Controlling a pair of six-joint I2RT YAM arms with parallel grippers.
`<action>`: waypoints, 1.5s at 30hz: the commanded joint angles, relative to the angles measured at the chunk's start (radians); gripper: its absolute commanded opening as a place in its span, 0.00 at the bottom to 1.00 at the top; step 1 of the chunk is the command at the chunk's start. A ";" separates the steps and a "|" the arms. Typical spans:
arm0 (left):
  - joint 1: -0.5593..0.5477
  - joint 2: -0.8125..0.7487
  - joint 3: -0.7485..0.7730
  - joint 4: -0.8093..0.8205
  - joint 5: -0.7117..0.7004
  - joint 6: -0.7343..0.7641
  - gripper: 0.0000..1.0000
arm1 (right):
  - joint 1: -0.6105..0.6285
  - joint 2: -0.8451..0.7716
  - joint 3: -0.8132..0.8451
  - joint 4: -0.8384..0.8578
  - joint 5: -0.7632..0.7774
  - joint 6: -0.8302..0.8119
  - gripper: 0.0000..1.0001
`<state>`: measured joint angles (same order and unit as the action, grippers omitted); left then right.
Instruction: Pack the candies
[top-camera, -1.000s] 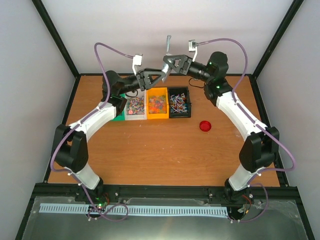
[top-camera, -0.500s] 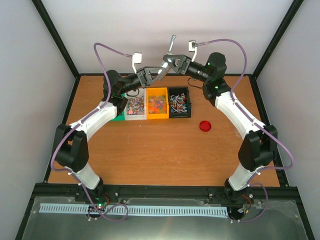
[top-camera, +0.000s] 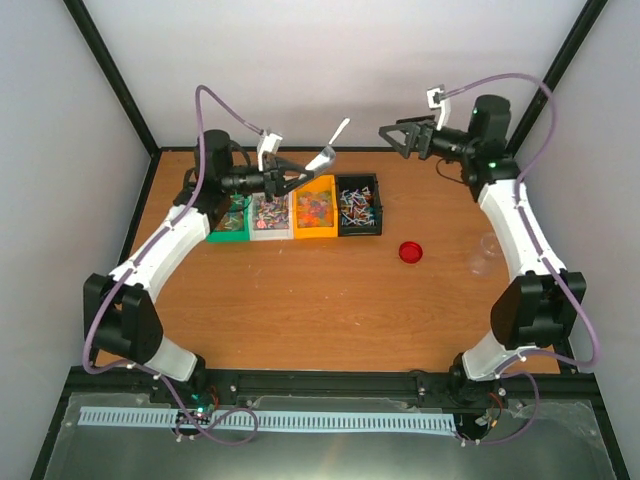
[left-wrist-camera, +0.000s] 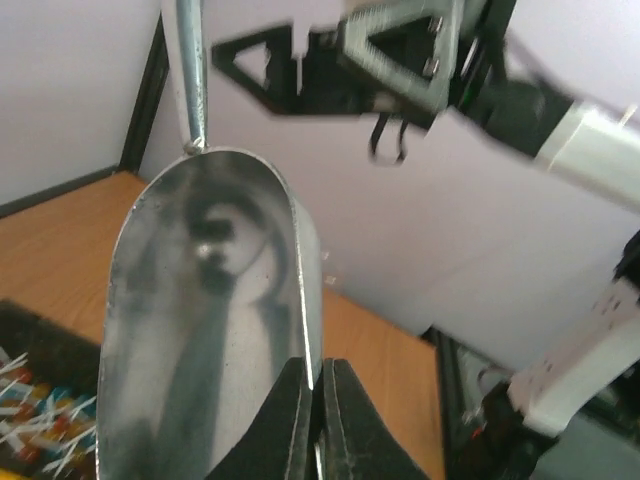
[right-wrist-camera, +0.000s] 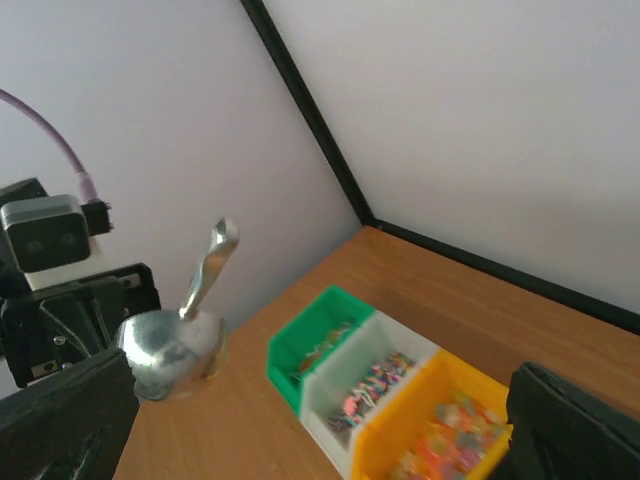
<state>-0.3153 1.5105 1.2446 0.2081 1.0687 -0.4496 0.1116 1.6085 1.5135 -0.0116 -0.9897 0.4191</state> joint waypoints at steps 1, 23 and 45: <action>0.001 -0.046 0.118 -0.638 0.024 0.697 0.01 | -0.070 -0.045 0.183 -0.587 -0.068 -0.547 1.00; -0.121 -0.146 0.079 -1.298 -0.218 1.585 0.01 | 0.240 0.112 0.421 -1.493 0.053 -1.208 0.88; -0.126 -0.161 0.087 -1.336 -0.212 1.592 0.01 | 0.397 0.106 0.159 -1.264 0.038 -0.980 0.40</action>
<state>-0.4297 1.3697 1.3186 -1.1198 0.8326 1.1007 0.5007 1.7237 1.6810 -1.3109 -0.9493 -0.5854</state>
